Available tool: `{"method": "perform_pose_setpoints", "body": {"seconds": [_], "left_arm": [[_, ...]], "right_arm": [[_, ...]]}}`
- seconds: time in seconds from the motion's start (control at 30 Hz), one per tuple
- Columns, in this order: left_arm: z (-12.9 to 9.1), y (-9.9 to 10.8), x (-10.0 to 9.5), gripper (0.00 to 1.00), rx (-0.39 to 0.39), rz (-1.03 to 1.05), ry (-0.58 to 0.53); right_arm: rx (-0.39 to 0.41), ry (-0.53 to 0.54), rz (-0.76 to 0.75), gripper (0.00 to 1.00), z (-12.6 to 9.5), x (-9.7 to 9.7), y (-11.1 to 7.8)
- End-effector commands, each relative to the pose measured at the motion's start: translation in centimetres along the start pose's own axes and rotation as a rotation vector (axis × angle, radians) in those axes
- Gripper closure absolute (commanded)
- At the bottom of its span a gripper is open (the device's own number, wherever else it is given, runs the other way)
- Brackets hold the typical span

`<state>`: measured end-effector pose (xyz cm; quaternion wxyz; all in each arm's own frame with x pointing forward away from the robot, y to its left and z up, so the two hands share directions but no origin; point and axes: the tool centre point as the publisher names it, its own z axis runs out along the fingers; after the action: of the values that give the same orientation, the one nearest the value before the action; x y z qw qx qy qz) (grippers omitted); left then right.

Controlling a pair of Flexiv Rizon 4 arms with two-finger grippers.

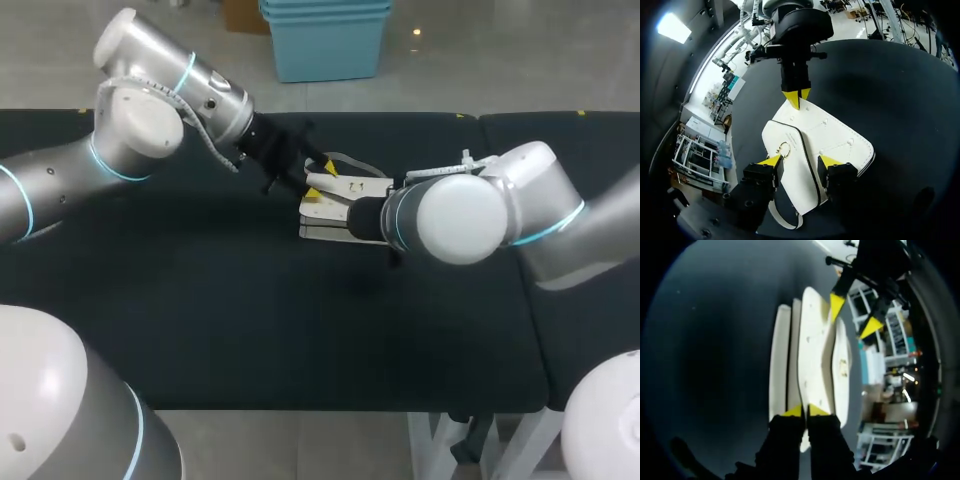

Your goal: Pick up the bag, open it, inspect its contents, close it, and place it on the opposite side

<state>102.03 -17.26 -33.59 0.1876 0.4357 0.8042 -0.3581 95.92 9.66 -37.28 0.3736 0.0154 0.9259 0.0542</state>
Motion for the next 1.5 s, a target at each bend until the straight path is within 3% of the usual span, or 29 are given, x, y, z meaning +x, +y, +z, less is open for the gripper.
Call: {"method": "perform_pose_setpoints", "body": {"seconds": [0.03,0.23,0.4,0.43,0.5,0.53,0.87,1.13,1.5], "left_arm": [[0.9,-0.1,0.4,0.53,-0.004,0.010,-0.045],[2.1,0.8,0.0,0.56,-0.034,-0.002,-0.067],[2.7,1.8,-0.8,0.67,-0.082,-0.019,-0.122],[2.8,2.0,-0.9,0.73,-0.080,-0.024,-0.124],[2.9,2.3,-1.2,0.96,-0.090,-0.034,-0.137],[2.9,2.5,-1.4,1.00,-0.089,-0.036,-0.137],[1.2,1.9,-2.8,1.00,-0.081,-0.080,-0.133],[-0.6,2.6,-5.6,1.00,0.067,-0.314,-0.019],[-0.3,3.5,-5.8,1.00,0.114,-0.476,0.090]], "right_arm": [[-0.007,-0.010,0.001,1.00,0.2,0.3,-0.1],[-0.007,-0.010,0.001,1.00,0.2,0.3,-0.1],[-0.007,-0.010,0.001,1.00,0.2,0.3,-0.1],[-0.007,-0.010,0.001,1.00,0.2,0.3,-0.1],[-0.007,-0.010,0.001,1.00,0.2,0.3,-0.1],[-0.007,-0.010,0.001,1.00,0.2,0.3,-0.1],[-0.007,-0.010,0.001,1.00,0.2,0.3,-0.1],[-0.007,-0.010,0.001,1.00,0.2,0.3,-0.1],[-0.007,-0.010,0.001,1.00,0.2,0.3,-0.1]]}}
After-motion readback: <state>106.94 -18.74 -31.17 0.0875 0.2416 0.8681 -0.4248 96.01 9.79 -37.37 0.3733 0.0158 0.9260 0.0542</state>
